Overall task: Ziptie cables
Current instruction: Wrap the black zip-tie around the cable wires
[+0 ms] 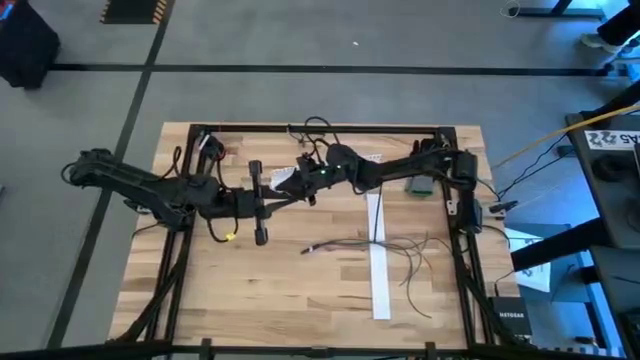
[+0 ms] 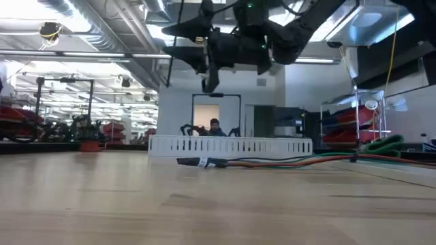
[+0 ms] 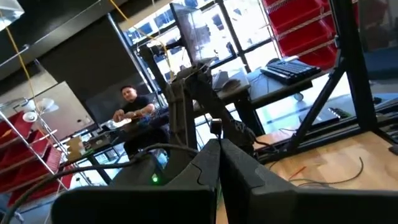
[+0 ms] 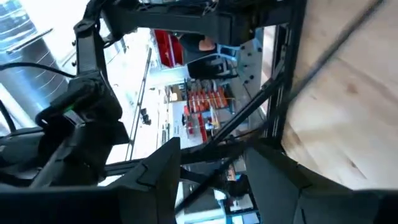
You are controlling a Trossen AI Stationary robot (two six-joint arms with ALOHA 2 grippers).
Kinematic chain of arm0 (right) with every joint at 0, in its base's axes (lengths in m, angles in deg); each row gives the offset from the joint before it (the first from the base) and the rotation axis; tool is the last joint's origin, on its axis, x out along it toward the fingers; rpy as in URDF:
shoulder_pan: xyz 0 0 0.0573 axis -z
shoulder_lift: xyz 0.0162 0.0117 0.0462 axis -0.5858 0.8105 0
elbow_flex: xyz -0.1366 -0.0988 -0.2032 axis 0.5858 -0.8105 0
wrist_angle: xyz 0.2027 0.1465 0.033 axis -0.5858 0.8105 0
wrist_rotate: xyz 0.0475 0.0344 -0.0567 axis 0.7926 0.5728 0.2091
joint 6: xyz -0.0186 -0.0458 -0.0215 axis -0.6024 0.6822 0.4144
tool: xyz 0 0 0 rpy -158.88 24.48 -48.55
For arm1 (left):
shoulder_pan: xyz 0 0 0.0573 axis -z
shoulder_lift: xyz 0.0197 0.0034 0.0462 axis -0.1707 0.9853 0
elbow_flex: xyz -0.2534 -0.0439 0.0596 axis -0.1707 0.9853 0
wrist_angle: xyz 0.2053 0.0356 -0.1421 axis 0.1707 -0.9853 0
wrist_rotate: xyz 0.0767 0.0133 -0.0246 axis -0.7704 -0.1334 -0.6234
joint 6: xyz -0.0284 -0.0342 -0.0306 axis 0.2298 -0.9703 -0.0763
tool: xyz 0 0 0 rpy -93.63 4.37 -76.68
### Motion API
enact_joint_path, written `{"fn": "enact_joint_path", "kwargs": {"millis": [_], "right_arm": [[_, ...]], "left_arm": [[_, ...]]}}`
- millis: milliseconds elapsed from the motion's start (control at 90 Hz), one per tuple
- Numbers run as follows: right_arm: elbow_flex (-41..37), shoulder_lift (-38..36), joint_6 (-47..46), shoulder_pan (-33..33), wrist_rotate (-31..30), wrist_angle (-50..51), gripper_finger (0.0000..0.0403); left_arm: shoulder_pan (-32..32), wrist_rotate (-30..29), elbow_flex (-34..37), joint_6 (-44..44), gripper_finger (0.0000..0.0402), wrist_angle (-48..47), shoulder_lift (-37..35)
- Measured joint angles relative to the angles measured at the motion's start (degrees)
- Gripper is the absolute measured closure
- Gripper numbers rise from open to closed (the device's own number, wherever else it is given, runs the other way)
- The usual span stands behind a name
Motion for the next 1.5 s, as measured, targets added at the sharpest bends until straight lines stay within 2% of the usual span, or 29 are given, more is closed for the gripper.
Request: {"fn": "enact_joint_path", "kwargs": {"millis": [311,444,589,678,811,900,956,1100,1278,1500], "right_arm": [[-0.4,0.3,3.5,0.4,-2.3,8.7,0.0233],[-0.4,0.3,4.5,0.4,-2.9,6.8,0.0233],[-0.4,0.3,4.5,0.4,-0.5,5.7,0.0238],[-0.4,0.3,5.1,0.4,-0.2,5.8,0.0258],[-0.4,0.3,8.1,0.4,-2.7,5.9,0.0323],[-0.4,0.3,12.2,0.4,-3.1,5.8,0.0377],[-0.4,0.3,15.5,0.4,-3.1,5.7,0.0394],[-0.4,0.3,22.5,0.4,-5.1,5.5,0.0397],[-0.4,0.3,32.9,0.4,-9.5,-1.1,0.0401],[1.4,0.3,52.3,1.2,-11.1,-6.5,0.0402]], "left_arm": [[1.0,0.0,0.0,0.3,0.0401,0.2,-0.1],[1.0,-0.2,0.0,0.3,0.0401,0.0,-0.1],[1.0,-0.1,0.0,0.2,0.0401,0.0,-0.1],[1.0,-0.1,0.0,0.2,0.0401,0.0,-0.1],[1.0,-0.1,0.0,-0.1,0.0401,0.0,-0.1],[1.0,-0.2,0.0,-0.7,0.0401,0.0,-0.1],[1.0,-0.2,0.0,-1.7,0.0401,0.0,-0.1],[1.0,-0.4,0.0,-6.9,0.0401,-0.1,-0.1],[1.0,-0.3,0.0,-16.3,0.0401,0.0,-0.2],[1.0,-3.1,0.0,-29.3,0.0401,2.2,-0.4]]}}
